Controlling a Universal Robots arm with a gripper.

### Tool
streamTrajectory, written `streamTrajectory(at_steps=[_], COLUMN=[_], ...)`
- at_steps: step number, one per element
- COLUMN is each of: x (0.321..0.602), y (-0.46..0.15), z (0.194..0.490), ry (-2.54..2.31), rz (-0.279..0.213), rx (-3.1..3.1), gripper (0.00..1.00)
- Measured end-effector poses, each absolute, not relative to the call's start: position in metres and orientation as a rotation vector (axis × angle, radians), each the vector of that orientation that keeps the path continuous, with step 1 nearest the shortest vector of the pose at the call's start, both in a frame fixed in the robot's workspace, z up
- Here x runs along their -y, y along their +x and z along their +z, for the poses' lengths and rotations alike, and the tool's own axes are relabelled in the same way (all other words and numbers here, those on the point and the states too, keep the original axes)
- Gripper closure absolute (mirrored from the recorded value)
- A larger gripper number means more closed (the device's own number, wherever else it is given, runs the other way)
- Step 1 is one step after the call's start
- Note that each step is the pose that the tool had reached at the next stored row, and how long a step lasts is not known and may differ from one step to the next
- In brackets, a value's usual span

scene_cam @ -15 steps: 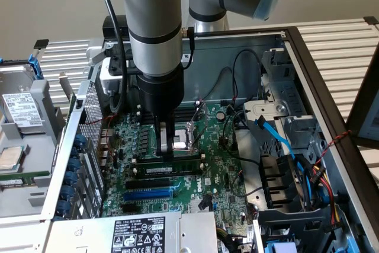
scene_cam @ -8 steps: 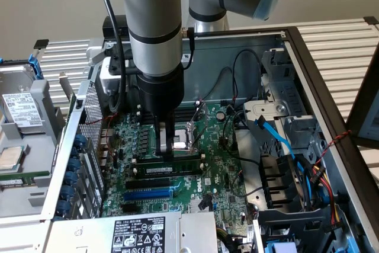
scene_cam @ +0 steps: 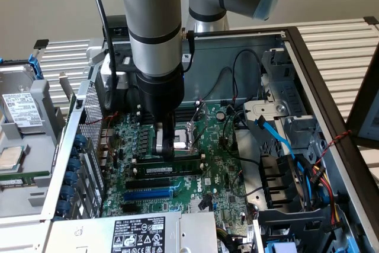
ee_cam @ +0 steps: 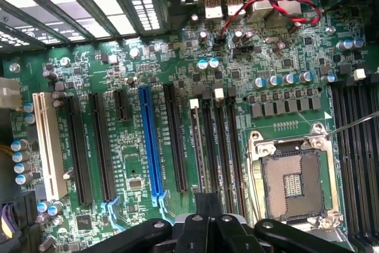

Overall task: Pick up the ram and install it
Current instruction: 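Press down the ram until it locks into place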

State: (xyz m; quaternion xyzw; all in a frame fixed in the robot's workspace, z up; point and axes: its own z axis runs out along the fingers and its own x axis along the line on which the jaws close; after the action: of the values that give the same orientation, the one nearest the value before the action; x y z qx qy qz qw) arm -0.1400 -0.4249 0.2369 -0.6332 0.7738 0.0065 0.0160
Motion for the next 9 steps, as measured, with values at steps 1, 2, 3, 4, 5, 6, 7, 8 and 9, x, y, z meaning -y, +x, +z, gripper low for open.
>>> streamTrajectory(at_steps=[1, 2, 3, 4, 5, 6, 7, 8, 9], x=[0.4249, 0.4249, 0.4249, 0.4249, 0.4249, 0.4249, 0.4249, 0.4249, 0.4249], y=[-0.1400, -0.1400, -0.1400, -0.1400, -0.1400, -0.1400, -0.1400, -0.1400, -0.1400], z=[0.2369, 0.2369, 0.2369, 0.2368, 0.2368, 0.2368, 0.2367, 0.2367, 0.2367], ry=[-1.950, -1.931, -1.911, -1.891, -1.872, -1.852, -1.832, -1.812, -1.792], rz=[0.020, 0.020, 0.019, 0.019, 0.018, 0.018, 0.018, 0.017, 0.017], rx=[-2.422, -2.437, -2.453, -2.468, -2.483, -2.497, -2.511, -2.526, -2.540], gripper=[0.89, 0.89, 0.89, 0.89, 0.89, 0.89, 0.89, 0.89, 0.89])
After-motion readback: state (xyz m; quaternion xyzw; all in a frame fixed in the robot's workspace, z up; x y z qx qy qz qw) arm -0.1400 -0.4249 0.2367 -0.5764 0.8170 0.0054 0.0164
